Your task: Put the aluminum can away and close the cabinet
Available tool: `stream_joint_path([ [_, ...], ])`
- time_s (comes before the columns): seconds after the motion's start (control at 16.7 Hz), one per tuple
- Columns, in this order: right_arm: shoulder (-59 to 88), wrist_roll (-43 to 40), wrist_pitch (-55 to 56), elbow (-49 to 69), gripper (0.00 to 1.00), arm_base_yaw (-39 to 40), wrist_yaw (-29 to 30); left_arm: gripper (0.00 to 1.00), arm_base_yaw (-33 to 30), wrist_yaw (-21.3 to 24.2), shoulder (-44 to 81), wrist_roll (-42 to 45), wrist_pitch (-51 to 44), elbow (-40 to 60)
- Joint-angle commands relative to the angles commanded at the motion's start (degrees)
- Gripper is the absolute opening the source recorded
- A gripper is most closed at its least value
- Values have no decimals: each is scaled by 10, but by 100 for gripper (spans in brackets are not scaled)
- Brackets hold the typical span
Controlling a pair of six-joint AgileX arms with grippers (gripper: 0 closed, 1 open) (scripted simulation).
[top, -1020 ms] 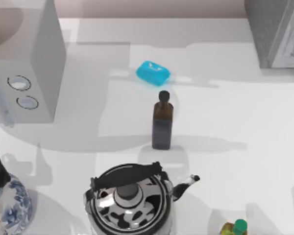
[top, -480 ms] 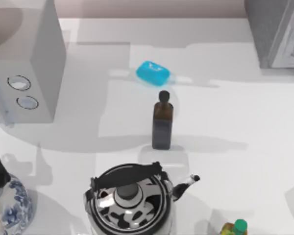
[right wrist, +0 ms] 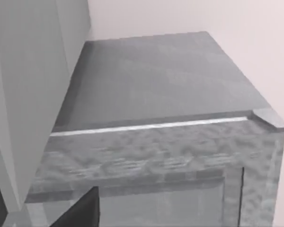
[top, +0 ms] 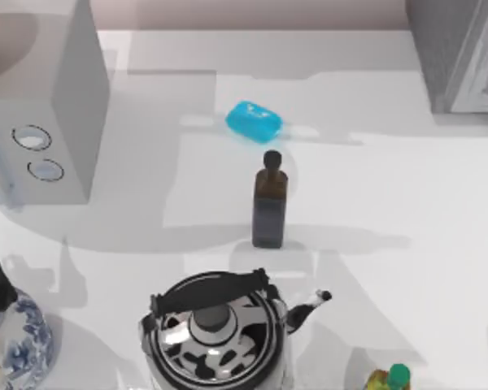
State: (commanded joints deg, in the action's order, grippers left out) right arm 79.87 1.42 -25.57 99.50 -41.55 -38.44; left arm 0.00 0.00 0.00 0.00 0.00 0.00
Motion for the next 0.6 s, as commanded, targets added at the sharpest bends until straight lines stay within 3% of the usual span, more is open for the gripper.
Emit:
stream_joint_path([
  [0.6, -20, 2, -17, -12, 100, 521, 498, 100, 0, 0, 0, 0, 0, 0],
])
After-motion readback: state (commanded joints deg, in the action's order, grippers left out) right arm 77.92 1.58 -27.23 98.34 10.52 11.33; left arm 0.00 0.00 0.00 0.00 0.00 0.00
